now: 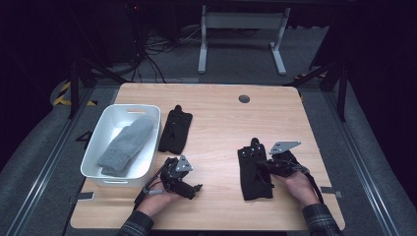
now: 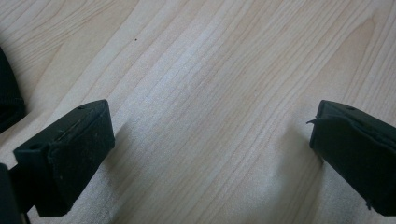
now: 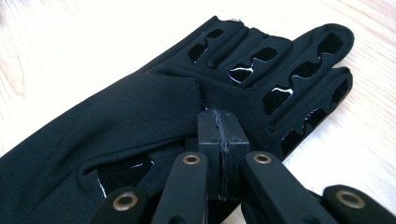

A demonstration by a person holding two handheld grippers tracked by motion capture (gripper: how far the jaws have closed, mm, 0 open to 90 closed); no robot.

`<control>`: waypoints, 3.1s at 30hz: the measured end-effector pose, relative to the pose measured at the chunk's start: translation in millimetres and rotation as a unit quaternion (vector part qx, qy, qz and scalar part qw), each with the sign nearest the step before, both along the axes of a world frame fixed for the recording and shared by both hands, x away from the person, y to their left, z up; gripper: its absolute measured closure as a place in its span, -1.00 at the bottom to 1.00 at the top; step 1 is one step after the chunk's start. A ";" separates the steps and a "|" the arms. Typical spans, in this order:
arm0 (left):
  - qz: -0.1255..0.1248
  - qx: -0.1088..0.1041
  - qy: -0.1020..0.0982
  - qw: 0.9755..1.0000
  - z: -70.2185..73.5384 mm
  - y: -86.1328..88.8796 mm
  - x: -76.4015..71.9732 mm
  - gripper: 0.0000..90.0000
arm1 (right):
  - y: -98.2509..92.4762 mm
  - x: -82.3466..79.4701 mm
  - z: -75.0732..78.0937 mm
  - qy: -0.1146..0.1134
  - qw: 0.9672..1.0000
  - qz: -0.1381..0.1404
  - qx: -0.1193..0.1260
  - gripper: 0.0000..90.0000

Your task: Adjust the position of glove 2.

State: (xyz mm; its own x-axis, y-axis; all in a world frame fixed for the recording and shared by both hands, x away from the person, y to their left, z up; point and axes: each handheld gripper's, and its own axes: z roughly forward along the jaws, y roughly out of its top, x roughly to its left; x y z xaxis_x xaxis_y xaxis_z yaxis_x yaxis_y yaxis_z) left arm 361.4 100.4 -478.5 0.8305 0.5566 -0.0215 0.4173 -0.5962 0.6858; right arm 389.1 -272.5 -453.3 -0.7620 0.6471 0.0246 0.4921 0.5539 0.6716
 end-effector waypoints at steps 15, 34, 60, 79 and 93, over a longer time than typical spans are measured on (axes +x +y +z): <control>0.002 0.001 0.000 1.000 0.1 -0.2 -0.1 -1.00 | -34.6 -18.0 9.8 -0.049 0.995 -0.077 0.032 -0.05; 0.035 0.013 -0.002 0.999 15.3 0.1 -2.4 -0.10 | -82.2 -24.4 -14.5 -0.054 0.981 -0.185 0.011 -0.65; 0.225 -0.011 0.002 0.974 44.6 -18.2 87.0 1.00 | -82.0 -24.2 -14.7 -0.053 0.982 -0.184 0.011 -0.66; 0.294 0.031 0.012 0.955 21.8 -11.5 140.8 1.00 | -82.0 -24.2 -14.7 -0.052 0.982 -0.183 0.011 -0.66; 0.224 0.002 0.032 0.974 21.6 -32.5 115.2 1.00 | -81.8 -24.0 -14.7 -0.053 0.982 -0.183 0.011 -0.66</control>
